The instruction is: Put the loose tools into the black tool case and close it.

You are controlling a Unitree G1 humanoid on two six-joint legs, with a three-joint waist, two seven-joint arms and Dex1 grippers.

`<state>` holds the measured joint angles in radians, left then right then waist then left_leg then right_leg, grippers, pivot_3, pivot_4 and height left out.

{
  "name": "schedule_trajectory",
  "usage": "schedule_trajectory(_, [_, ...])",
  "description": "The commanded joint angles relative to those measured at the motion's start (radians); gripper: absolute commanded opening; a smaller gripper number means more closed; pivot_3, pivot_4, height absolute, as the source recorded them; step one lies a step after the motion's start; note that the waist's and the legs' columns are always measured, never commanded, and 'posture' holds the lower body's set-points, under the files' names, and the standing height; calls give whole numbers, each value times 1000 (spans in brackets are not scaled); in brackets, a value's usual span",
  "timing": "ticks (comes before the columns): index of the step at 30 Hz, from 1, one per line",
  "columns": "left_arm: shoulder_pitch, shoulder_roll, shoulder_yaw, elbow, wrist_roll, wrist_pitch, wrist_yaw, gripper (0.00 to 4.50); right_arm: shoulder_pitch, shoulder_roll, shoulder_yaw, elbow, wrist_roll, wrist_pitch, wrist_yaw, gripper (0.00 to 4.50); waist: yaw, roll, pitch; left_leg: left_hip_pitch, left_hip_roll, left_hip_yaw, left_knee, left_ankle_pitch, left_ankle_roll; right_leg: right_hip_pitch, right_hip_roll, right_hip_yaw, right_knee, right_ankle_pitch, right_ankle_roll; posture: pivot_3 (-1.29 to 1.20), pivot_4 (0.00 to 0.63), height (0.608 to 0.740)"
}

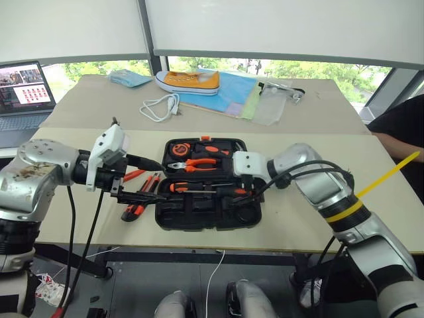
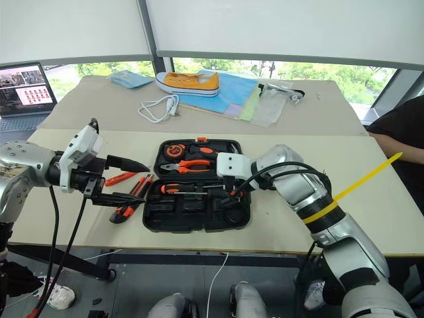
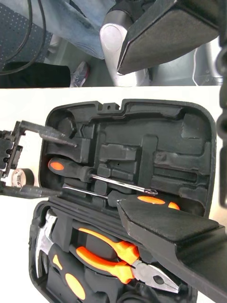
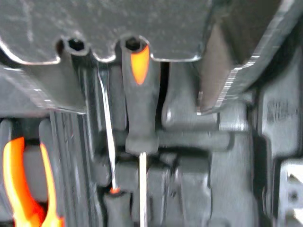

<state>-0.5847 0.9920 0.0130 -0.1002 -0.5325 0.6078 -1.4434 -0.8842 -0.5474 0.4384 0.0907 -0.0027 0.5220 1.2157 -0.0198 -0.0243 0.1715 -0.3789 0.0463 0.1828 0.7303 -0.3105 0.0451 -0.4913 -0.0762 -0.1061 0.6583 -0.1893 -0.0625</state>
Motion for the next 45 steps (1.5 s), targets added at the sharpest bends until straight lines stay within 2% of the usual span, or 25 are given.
schedule_trajectory(1, [-12, 3, 3, -4, 10, -33, 0, 4500, -18, 11, -41, -31, 35, 43, -7, 3495, 2, 0, 0, 0, 0, 0, 0, 0, 0, 0, 0, 0, 0, 0, 0, 0, 150, 718])
schedule_trajectory(11, [-6, 2, -6, 7, 27, -53, 0, 4500, 13, 53, 22, 50, -17, -20, -51, 26, 0, 0, 0, 0, 0, 0, 0, 0, 0, 0, 0, 0, 0, 0, 0, 0, 150, 718])
schedule_trajectory(17, [-5, 0, -11, 5, 34, -59, 4, 4500, 51, 61, 101, 108, -99, -102, -71, 26, -5, -3, -2, 4, 0, 3, 0, 0, 0, 1, 0, 2, 3, -1, -1, 0, 150, 718])
schedule_trajectory(22, [9, 0, -10, 12, 47, -72, 9, 4500, 72, 69, 93, 109, -109, -120, -82, 26, -6, -6, -5, 11, 1, 5, 0, 0, -1, 5, 0, 6, 5, -2, -1, 0, 150, 718])
schedule_trajectory(26, [53, 10, 23, 28, 55, -73, 41, 4500, 69, 126, -70, 11, 32, -49, -112, 26, -6, -6, -5, 12, 1, 6, 0, 0, -1, 7, -1, 6, 6, -2, -2, 0, 150, 718])
schedule_trajectory(29, [147, 25, 99, 39, 59, -67, 105, 4500, 77, 127, -218, -114, 175, 84, -115, 26, -12, -6, -5, 8, 3, 6, 0, 1, -2, 1, 0, 7, 6, -2, -2, 0, 150, 718])
schedule_trajectory(31, [240, 32, 176, 41, 70, -68, 161, 4500, 94, 103, -314, -222, 296, 224, -108, 601, -14, -6, -5, 6, 3, 6, -1, 1, -2, -2, -1, 7, 7, 2, -10, 0, 150, 718])
schedule_trajectory(32, [298, 33, 229, 42, 71, -62, 187, 4500, 109, 85, -363, -283, 363, 291, -102, 690, -14, -6, -5, 6, 4, 6, -1, 1, -2, -2, -1, 7, 6, 2, -11, 0, 150, 718])
schedule_trajectory(35, [489, 32, 398, 33, 70, -38, 239, 4500, 165, 13, -476, -443, 524, 431, -90, 1724, -14, -6, -5, 6, 3, 6, -4, 0, -3, -1, -1, 6, 4, 1, -12, 0, 150, 718])
schedule_trajectory(39, [714, 14, 568, 15, 86, -45, 269, 4500, 243, -68, -550, -557, 642, 493, -103, 3127, -10, -6, -5, 9, 3, 6, -12, 0, -3, -1, -1, 7, -2, 0, -12, 0, 150, 718])
schedule_trajectory(43, [794, 19, 619, 18, 95, -36, 300, 4500, 274, -101, -562, -585, 686, 493, -149, 4451, 3, -7, -5, 11, 3, 6, -15, -2, -7, -1, -3, 7, -2, -3, -7, 0, 150, 718])
schedule_trajectory(45, [777, 36, 604, -1, 67, 22, 312, 4500, 283, -108, -554, -590, 688, 480, -175, 4483, 9, -7, -5, 11, 3, 6, -16, -4, -13, -1, -3, 6, -2, -3, -8, 0, 150, 718])
